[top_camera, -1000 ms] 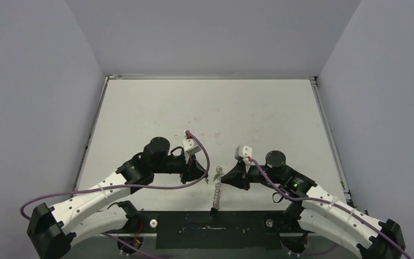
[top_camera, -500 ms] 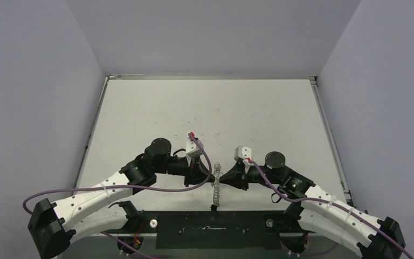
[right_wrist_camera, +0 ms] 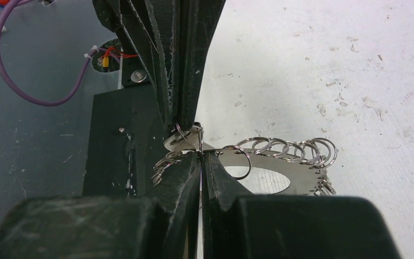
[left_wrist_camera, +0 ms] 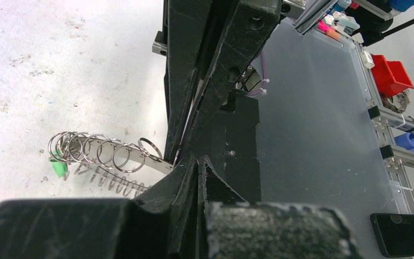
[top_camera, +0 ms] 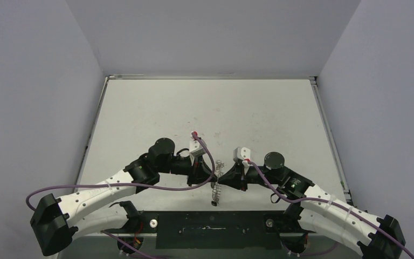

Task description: Put the keys on the keyring

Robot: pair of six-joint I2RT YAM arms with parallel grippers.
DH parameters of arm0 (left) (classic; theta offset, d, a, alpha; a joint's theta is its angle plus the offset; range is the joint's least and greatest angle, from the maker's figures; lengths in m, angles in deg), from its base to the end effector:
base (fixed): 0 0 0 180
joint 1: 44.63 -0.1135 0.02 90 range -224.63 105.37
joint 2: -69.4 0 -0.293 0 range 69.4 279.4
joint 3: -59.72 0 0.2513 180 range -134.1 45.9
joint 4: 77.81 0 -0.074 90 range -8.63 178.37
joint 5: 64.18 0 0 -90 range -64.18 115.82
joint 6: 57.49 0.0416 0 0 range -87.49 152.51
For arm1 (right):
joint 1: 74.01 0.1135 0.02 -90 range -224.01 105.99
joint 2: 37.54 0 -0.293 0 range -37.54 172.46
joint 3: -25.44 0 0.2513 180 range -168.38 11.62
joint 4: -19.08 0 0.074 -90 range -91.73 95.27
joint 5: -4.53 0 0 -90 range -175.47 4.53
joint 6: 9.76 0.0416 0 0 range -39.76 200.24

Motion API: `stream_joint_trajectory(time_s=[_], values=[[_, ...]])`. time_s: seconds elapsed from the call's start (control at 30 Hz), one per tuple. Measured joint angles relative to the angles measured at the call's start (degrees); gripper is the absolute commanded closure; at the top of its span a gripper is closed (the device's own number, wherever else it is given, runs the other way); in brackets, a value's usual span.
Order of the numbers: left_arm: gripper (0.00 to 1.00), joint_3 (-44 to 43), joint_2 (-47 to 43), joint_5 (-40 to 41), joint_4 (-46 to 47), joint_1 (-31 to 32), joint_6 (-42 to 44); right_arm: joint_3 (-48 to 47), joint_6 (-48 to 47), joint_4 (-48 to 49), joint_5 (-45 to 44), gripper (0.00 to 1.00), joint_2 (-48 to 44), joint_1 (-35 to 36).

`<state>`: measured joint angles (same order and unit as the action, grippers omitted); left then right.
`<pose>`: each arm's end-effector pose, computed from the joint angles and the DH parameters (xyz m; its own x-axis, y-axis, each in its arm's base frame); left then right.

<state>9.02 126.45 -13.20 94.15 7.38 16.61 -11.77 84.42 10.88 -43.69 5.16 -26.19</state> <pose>0.1107 -0.1843 0.3052 -0.4177 0.1890 -0.8887 0.9080 0.0513 -0.4158 0.0848 0.1348 0.2633 -0.2305 -0.1734 -0.9575 -0.9731 0.0337 0.2281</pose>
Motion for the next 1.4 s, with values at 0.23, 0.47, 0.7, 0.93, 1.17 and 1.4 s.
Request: stream_joint_trajectory(time_s=[0.23,0.47,0.7,0.93,1.17,1.4], values=[[1.00,0.00,0.13,1.73,0.07,0.04,0.17,0.00,-0.02,0.35,0.00,1.00,0.00,0.63],[1.00,0.13,0.07,3.85,-0.81,0.04,0.96,0.00,-0.02,0.28,-0.15,1.00,0.00,0.68],[1.00,1.27,-0.83,4.94,-0.90,0.04,1.55,0.02,-0.02,-0.11,-0.46,1.00,-0.02,0.68],[1.00,2.73,-1.68,6.03,-0.85,0.09,2.05,0.11,0.00,-0.09,-0.72,1.00,-0.02,0.70],[1.00,4.70,-2.21,7.34,-0.90,0.17,2.80,0.74,0.04,0.24,-0.83,1.00,-0.04,0.83],[1.00,5.14,-2.62,7.52,-0.57,0.20,2.82,0.94,0.24,0.76,-0.90,1.00,-0.04,1.03]])
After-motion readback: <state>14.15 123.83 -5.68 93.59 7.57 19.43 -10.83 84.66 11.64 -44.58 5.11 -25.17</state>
